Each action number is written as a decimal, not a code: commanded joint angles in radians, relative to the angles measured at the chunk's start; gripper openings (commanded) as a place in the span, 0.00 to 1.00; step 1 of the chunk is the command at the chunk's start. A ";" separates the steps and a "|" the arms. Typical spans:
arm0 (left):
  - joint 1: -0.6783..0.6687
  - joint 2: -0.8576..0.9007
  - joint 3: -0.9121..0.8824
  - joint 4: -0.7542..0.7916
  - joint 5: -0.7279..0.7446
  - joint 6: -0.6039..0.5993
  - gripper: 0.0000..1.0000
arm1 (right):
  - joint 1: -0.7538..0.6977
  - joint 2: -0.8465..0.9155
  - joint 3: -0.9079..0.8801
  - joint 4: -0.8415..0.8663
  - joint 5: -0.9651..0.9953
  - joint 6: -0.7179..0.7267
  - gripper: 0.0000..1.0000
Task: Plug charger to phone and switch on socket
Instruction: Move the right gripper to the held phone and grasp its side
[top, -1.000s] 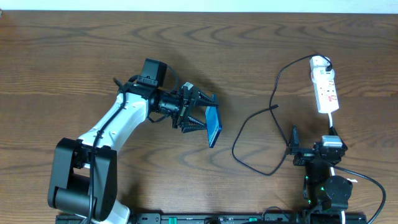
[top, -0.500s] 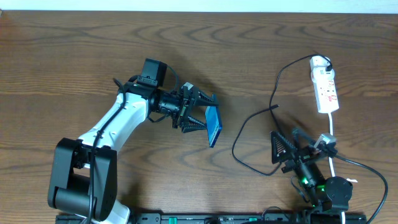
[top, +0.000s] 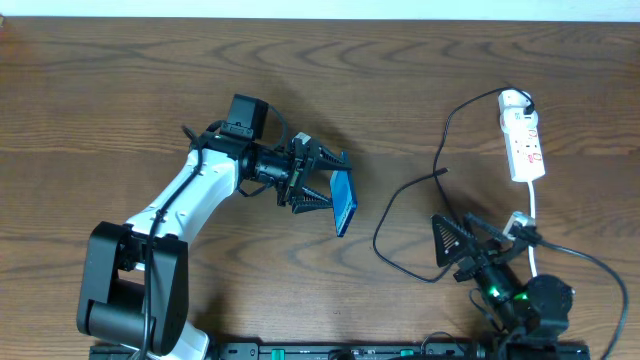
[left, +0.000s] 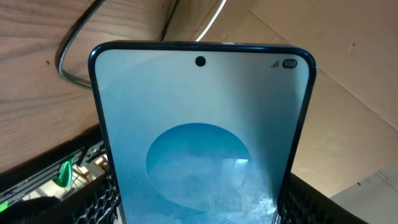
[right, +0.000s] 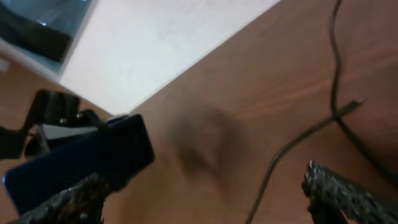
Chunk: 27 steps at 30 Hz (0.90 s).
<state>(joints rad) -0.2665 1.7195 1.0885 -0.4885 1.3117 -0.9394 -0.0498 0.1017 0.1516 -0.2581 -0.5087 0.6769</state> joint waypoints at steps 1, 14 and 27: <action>0.004 -0.014 0.005 0.005 0.054 -0.002 0.57 | 0.005 0.077 0.146 -0.071 0.028 -0.118 0.99; 0.004 -0.014 0.005 0.013 0.053 -0.002 0.57 | 0.058 0.440 0.567 -0.315 -0.266 0.025 0.99; 0.004 -0.014 0.005 0.035 0.053 -0.002 0.57 | 0.249 0.489 0.571 -0.112 -0.015 0.225 0.80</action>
<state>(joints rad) -0.2665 1.7195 1.0885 -0.4595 1.3148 -0.9394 0.1303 0.5816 0.7052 -0.3565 -0.6807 0.8833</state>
